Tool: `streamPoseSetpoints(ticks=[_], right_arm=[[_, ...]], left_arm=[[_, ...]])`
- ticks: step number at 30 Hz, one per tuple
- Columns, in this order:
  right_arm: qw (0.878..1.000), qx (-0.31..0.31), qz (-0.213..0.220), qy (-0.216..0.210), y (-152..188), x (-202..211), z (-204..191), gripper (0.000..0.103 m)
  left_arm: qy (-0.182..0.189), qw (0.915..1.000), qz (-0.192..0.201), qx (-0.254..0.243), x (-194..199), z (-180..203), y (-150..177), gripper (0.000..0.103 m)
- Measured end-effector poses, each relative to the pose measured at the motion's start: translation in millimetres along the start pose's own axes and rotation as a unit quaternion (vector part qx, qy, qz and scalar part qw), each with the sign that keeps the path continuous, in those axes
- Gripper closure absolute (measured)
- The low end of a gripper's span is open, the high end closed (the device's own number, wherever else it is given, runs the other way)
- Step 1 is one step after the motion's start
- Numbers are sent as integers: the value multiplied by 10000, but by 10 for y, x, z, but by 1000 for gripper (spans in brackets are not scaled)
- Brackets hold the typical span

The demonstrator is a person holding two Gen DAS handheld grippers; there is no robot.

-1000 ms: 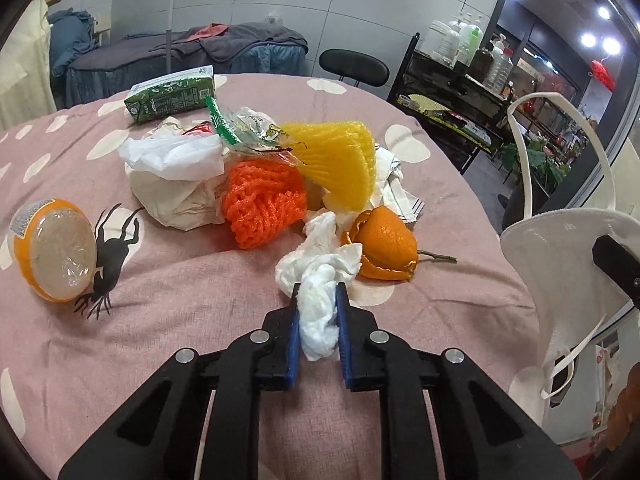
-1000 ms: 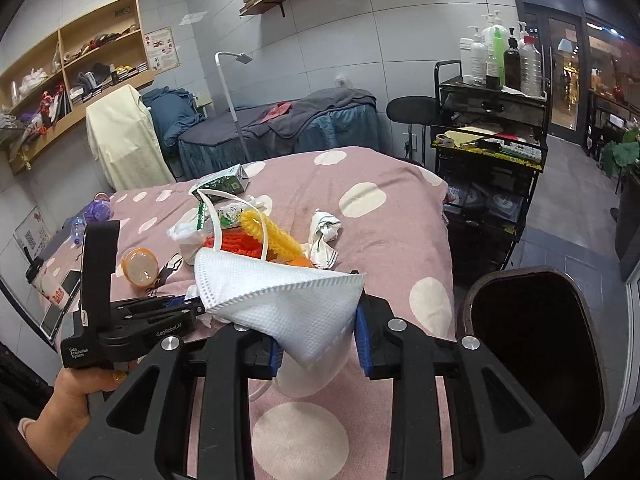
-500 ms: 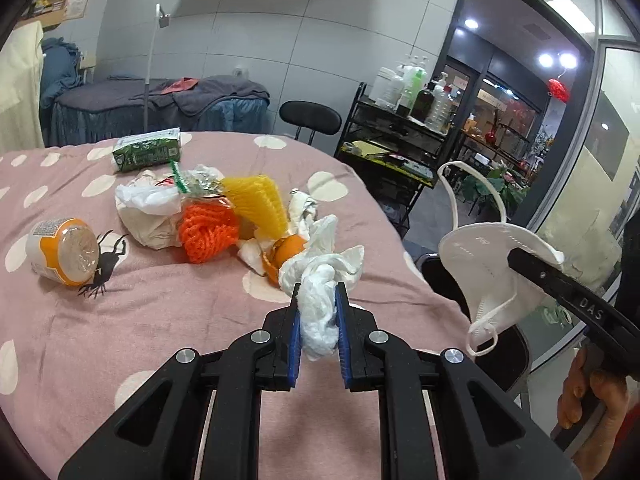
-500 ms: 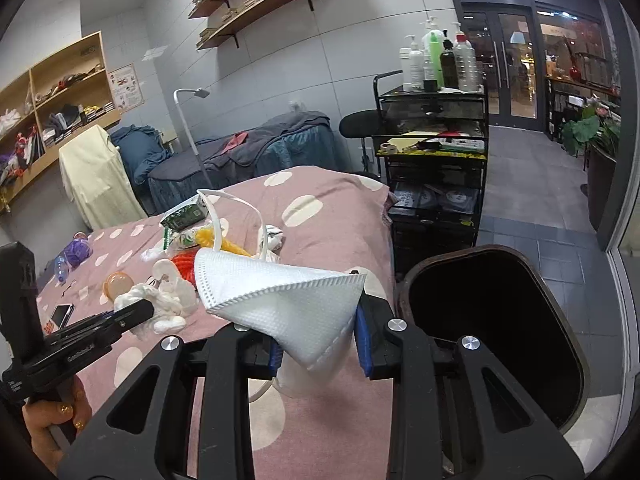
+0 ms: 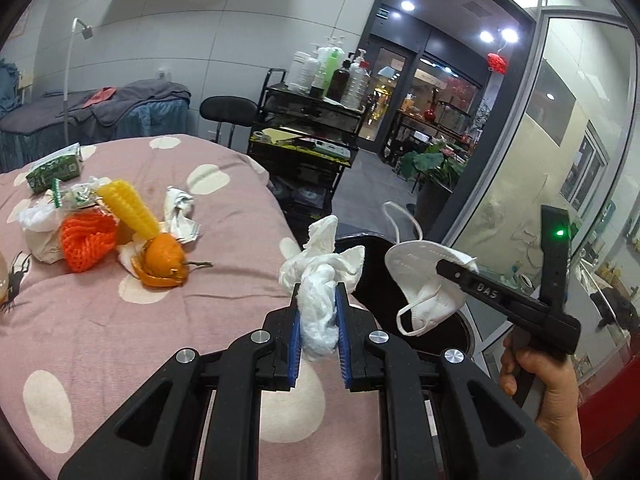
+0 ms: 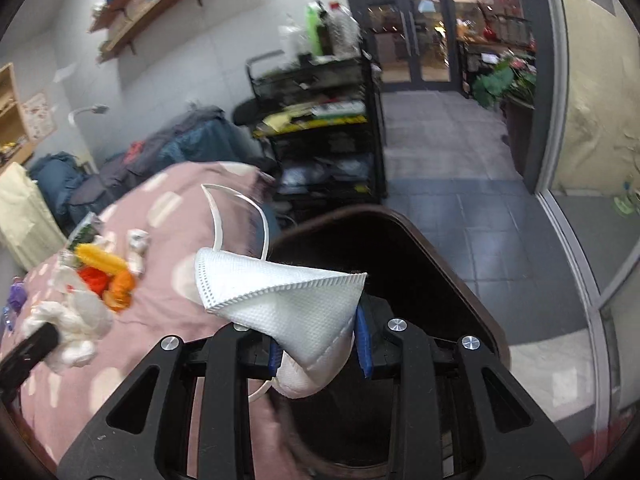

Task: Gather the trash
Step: 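Carry the mask with the right tool over the brown bin and release it, then lower the white tissue into the bin and open the left tool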

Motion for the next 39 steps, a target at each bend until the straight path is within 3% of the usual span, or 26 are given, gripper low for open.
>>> streamPoseSetpoints(ticks=[8,10,12,14,25,34,39], right_arm=[[9955,-168,-816,456,197,-622,376,73],[9944,-115,-911,531,242,-711,389,65],[9936,-61,-977,556,280,-774,389,36],[9940,-61,-946,540,345,-753,361,31],[9964,-157,-150,822,280,-186,483,23],[9966,-70,-299,770,283,-86,598,19],[9967,-218,-94,777,257,-13,625,19]], left_arm=[[227,9989,-254,-306,-270,349,3,88],[283,9984,-335,-352,-328,411,7,88],[311,9977,-425,-416,-406,464,19,88],[346,9972,-502,-443,-445,512,28,88],[440,9918,-923,-770,-770,769,112,88],[477,9916,-996,-675,-869,775,118,88],[439,9919,-921,-755,-824,818,66,88]])
Point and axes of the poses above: each gripper's, at about its wrist camera, not at the fingertips, and x roughly against the way its jaws point, z to its right, y to its underside, the point moved 3 cm from there along -x, roughly the way its jaws point, and after that the axes turned 5 degrees about -z, right-handed, at the moved point
